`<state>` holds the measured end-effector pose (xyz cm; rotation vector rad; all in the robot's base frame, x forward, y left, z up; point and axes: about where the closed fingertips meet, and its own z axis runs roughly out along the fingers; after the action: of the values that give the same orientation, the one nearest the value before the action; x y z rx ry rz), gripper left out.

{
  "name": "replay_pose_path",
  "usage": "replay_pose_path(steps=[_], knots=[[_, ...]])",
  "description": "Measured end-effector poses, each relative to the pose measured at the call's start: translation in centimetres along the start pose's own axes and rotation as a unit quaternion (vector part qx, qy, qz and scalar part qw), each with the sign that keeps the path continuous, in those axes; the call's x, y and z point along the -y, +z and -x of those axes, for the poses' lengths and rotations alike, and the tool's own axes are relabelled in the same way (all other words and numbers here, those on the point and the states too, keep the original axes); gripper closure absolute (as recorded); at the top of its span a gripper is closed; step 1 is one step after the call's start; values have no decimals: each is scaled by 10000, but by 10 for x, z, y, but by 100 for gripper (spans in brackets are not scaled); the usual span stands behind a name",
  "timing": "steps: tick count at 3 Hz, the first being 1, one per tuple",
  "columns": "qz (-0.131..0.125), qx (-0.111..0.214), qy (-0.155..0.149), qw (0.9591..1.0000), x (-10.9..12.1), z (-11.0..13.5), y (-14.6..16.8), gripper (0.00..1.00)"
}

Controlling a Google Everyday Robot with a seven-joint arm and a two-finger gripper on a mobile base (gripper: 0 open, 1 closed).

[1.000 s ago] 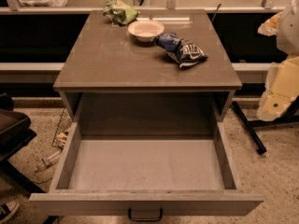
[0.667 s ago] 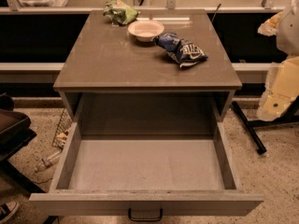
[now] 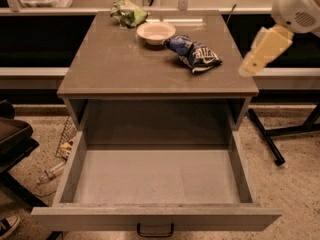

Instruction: Place blue chip bag into top drawer

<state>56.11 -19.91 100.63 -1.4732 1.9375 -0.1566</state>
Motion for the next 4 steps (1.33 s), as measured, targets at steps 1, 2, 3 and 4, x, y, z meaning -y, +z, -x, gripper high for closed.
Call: replay_pose_path(steps=[1, 2, 3, 4], knots=[[-441, 695, 64, 9966, 51, 25, 35, 0], [-422, 679, 55, 9968, 49, 25, 34, 0], [-287, 757, 74, 9967, 49, 32, 57, 0], [-24, 1044, 146, 9944, 61, 51, 121, 0]])
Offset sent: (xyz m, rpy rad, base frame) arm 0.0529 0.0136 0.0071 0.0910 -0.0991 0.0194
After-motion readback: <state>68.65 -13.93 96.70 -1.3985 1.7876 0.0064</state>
